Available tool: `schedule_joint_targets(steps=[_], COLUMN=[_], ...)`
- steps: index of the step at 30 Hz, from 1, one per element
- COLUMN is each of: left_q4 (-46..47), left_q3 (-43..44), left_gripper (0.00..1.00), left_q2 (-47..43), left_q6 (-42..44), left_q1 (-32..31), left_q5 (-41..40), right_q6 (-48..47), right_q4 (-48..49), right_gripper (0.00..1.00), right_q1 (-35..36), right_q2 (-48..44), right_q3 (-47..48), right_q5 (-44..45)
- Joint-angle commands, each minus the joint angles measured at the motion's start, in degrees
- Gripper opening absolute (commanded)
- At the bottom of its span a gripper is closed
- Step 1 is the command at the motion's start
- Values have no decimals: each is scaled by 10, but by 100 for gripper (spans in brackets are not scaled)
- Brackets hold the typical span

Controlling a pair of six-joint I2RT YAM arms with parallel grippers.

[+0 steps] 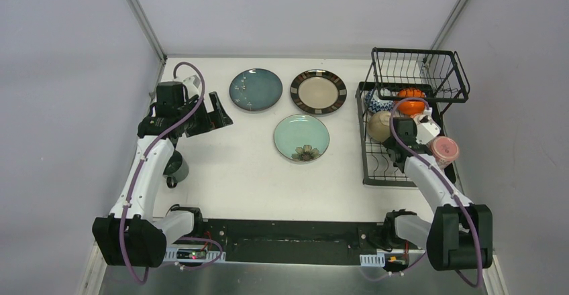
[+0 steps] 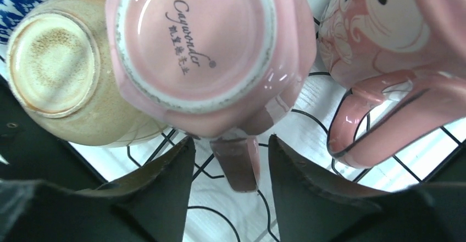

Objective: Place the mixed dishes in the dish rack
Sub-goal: Turn the cup upside down in the dish rack, then pick up the cup at the corner of the board.

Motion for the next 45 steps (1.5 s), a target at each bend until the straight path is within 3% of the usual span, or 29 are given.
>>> schedule_joint_targets(steps=[1,15,26,31,37,45], left_q4=[-11,-77,-243,-262,-269,-261], left_q3=[21,24,62,55,25,7], left_gripper=[99,99,95,92,80,69], left_q2=[-9,9,20,31,68,117], left_q6=[-16,-152,-335,-360,-391,-410], left_q1=[-3,-4,11,52,115,129], left_q5=[-62,-318,-495,-496,-371,-367], right_q6=[21,0,-31,-63,-108,-117], right_q4=[-66,-161,-184,-137,-114,-84], right_gripper=[58,99,100,100,100,100], right_q1=[-4,-3,0,12,39,120], right_q2=[-41,-194,-243,-251,-244,-259], right_q3=[39,38,67,54,59,82], right_q5=[-15,-177,-286,-358,-418,-449])
